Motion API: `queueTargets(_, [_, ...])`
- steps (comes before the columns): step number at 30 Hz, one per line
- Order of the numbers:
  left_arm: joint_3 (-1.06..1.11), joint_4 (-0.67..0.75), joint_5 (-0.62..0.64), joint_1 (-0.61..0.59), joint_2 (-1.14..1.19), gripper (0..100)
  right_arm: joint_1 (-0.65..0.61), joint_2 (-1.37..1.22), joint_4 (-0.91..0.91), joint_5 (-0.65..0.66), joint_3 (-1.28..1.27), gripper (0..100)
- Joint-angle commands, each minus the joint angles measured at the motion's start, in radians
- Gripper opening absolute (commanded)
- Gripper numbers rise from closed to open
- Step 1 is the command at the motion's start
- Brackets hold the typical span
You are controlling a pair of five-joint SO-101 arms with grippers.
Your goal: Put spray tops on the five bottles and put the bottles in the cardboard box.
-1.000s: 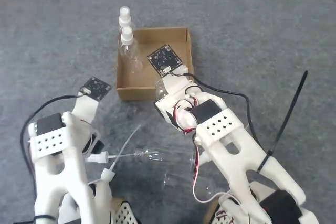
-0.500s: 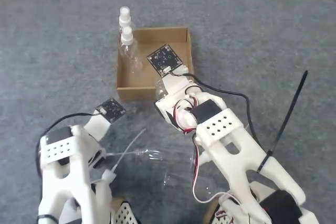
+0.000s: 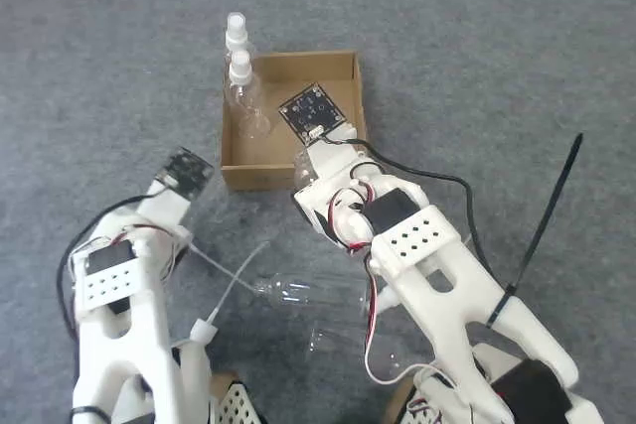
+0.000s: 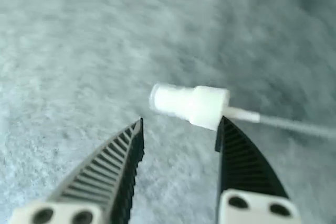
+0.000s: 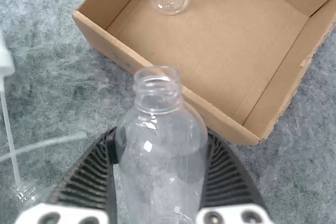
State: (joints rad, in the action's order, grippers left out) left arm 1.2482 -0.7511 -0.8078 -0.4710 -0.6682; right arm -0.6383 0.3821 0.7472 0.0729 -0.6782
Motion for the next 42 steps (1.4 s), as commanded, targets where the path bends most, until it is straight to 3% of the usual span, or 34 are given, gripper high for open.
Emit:
queueTargets(1, [-0.022, 0.071, 0.155, 0.000, -0.009, 21, 0.013, 0.059, -0.021, 0.014, 0.005, 0.9])
queueTargets(6, [-0.090, 0.029, 0.358, -0.005, -0.009, 21, 0.013, 0.059, -0.021, 0.014, 0.005, 0.9])
queueTargets(17, [-0.375, -0.408, 0.758, 0.002, -0.002, 21, 0.013, 0.059, -0.021, 0.014, 0.005, 0.9])
queueTargets(25, [-0.404, -0.463, 1.088, 0.002, 0.000, 21, 0.013, 0.059, -0.021, 0.014, 0.005, 0.9])
queueTargets(30, [-0.407, -0.463, 1.203, 0.002, 0.002, 21, 0.013, 0.059, -0.021, 0.014, 0.005, 0.9])
queueTargets(37, [-0.401, -0.470, 1.224, 0.055, 0.006, 21, 0.013, 0.059, -0.021, 0.014, 0.005, 0.9])
queueTargets(42, [-0.460, -0.471, 1.246, 0.061, 0.149, 21, 0.013, 0.059, -0.021, 0.014, 0.005, 0.9])
